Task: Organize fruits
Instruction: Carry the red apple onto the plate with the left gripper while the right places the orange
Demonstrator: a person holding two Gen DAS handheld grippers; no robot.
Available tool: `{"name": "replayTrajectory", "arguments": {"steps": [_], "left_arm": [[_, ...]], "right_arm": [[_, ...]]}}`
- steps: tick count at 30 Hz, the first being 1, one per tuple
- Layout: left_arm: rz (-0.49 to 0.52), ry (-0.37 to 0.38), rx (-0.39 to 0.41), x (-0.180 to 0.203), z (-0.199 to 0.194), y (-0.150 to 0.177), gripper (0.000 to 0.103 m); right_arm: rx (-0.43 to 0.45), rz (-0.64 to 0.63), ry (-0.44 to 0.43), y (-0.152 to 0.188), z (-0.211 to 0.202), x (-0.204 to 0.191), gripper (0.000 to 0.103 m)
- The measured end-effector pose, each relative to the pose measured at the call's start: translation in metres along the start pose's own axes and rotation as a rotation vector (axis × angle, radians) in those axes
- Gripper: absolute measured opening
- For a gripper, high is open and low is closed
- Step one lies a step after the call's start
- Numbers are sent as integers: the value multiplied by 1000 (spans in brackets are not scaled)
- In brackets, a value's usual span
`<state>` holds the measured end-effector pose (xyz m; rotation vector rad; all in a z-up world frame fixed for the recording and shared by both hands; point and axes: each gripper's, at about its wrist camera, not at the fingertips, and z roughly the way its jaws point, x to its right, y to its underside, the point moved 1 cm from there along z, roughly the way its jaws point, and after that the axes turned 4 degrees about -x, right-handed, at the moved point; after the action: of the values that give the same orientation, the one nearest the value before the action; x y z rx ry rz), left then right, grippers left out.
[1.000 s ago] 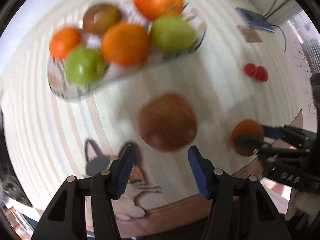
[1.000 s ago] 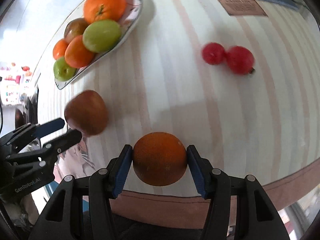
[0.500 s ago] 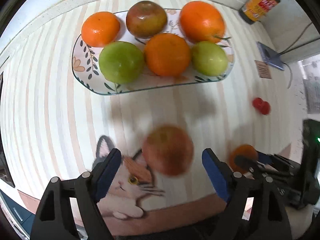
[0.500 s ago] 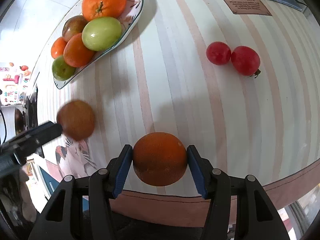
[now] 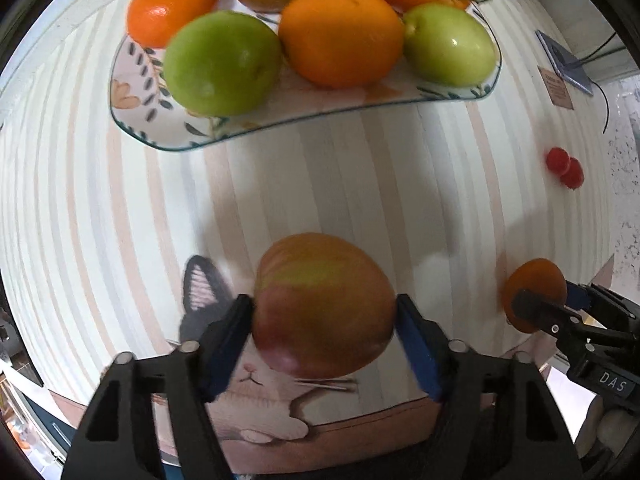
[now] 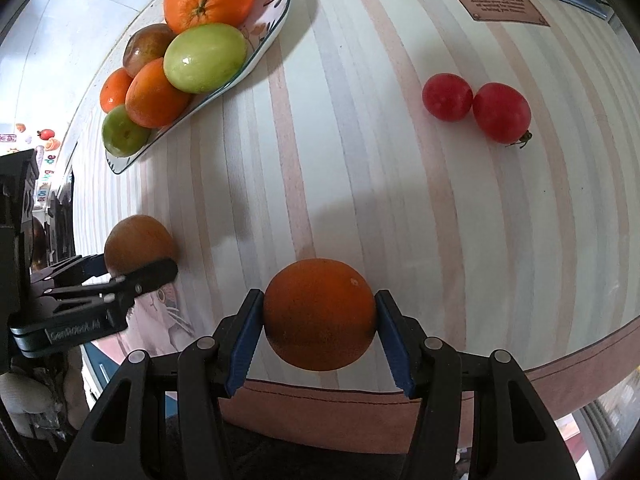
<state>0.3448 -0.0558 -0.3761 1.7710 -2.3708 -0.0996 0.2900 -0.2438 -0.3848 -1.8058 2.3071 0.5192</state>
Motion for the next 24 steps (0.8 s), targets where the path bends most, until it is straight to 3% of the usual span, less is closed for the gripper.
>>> {"name": "replayTrajectory", "arguments": {"steps": [4, 16, 24], "left_arm": [[-23, 27, 23, -8, -2, 2, 68], [-70, 12, 153, -32, -38, 23, 68], [-100, 50, 262, -58, -99, 28, 68]], "right_arm": [[11, -15, 6, 0, -3, -5, 59], [45, -101, 28, -4, -10, -30, 56], [134, -159, -11, -32, -37, -70, 56]]}}
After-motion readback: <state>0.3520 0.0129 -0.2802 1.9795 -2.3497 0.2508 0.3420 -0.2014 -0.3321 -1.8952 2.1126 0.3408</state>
